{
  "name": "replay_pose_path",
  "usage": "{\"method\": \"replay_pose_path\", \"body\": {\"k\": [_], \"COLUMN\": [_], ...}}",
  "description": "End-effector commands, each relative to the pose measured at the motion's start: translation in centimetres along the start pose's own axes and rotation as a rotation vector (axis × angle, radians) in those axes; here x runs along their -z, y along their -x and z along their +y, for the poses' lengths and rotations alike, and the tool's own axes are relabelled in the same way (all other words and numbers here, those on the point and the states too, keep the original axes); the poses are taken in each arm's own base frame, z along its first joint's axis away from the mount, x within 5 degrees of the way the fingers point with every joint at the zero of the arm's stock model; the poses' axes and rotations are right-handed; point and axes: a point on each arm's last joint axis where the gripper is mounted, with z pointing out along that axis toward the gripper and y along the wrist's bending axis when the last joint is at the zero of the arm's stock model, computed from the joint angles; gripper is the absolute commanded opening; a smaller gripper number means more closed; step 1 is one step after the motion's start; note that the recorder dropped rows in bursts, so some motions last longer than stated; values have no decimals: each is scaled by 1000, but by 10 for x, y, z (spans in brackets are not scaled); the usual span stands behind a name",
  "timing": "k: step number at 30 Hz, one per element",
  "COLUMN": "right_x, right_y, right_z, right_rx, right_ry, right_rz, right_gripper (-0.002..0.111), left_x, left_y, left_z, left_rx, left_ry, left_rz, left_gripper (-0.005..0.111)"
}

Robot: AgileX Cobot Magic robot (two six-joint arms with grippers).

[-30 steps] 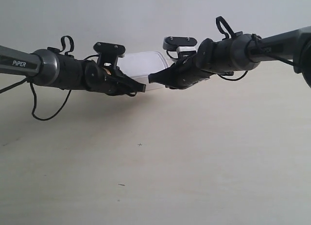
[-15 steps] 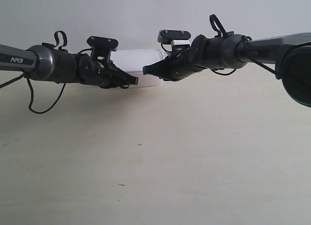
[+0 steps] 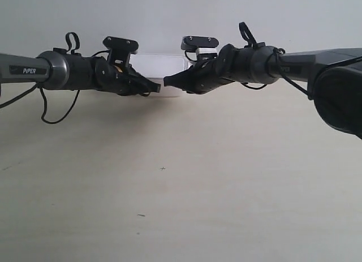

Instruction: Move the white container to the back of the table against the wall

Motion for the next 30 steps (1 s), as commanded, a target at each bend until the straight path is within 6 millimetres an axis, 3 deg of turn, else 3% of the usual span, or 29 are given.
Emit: {"method": "replay_pose_path", "body": {"k": [1, 30], "right_x": [1, 1], "right_y": [8, 10], "right_z": [0, -1], "right_rx": [6, 71], "right_ry": [-5, -25], "right_rz": [-50, -64], "right_gripper": [0, 0], "left_x": [1, -4], "left_y": [11, 1], "left_z": [1, 0], "left_rx": [-9, -10], "left_ry": [2, -9], "left_rz": [-38, 20], "left_gripper": [0, 0]}}
